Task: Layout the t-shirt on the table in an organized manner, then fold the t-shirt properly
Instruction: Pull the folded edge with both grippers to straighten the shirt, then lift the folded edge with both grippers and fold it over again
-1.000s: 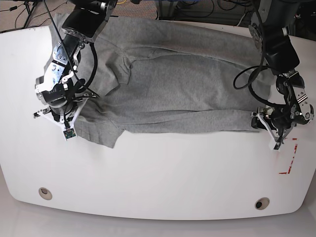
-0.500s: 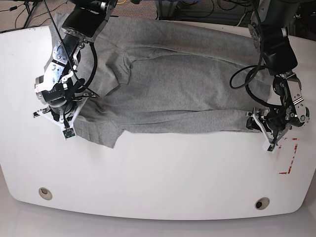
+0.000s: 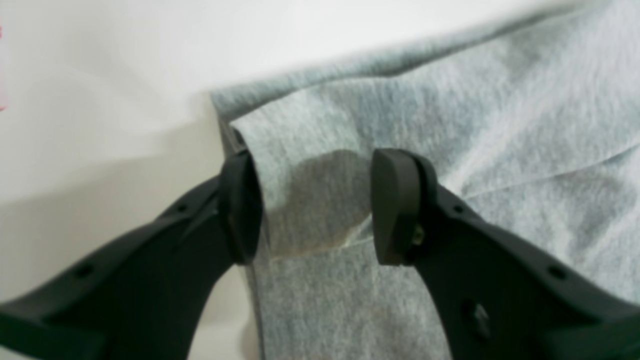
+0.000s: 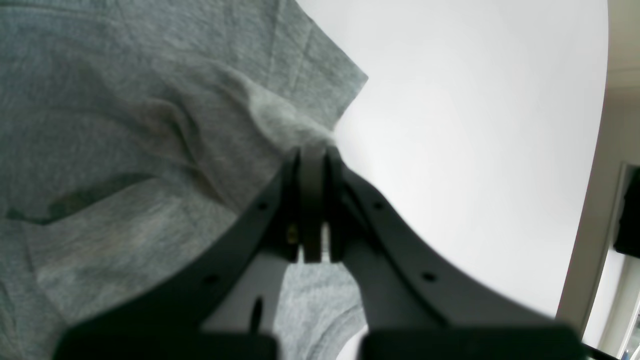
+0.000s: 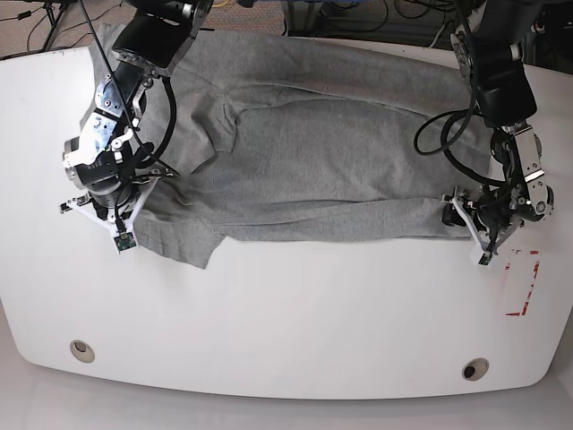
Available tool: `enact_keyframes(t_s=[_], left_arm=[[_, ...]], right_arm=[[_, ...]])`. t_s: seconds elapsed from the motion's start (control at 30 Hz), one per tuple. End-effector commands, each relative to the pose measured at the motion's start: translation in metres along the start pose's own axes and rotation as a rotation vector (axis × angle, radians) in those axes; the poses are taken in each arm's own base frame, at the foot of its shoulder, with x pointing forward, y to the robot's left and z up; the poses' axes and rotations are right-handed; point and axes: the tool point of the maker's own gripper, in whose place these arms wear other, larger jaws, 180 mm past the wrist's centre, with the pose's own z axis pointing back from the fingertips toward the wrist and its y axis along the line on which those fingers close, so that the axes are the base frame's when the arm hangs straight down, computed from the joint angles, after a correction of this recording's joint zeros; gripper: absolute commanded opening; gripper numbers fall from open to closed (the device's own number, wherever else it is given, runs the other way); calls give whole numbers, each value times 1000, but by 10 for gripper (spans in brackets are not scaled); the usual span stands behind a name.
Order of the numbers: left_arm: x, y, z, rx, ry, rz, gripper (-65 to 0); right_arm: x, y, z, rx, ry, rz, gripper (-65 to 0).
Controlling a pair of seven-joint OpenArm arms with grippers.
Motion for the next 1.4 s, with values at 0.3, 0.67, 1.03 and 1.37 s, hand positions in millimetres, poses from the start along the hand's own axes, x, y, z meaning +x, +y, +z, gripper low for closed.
enact_keyframes(t_s=[0.3,0.67,1.03,1.37], left_arm=[[14,9,8,21,-44,-6,-371],[7,15,7,57,-14,-31,-597],[12,14,9,53,-43,-36,-639],[53,17,43,129,-168,-112,-639]], right_arm=[[13,-8,5,-22,-45,-1,-642],[13,-8,5,-21,-46,-1,-642],[13,-8,5,-21,-46,-1,-642],[16,-10,6,-26,-52,-1,-642]])
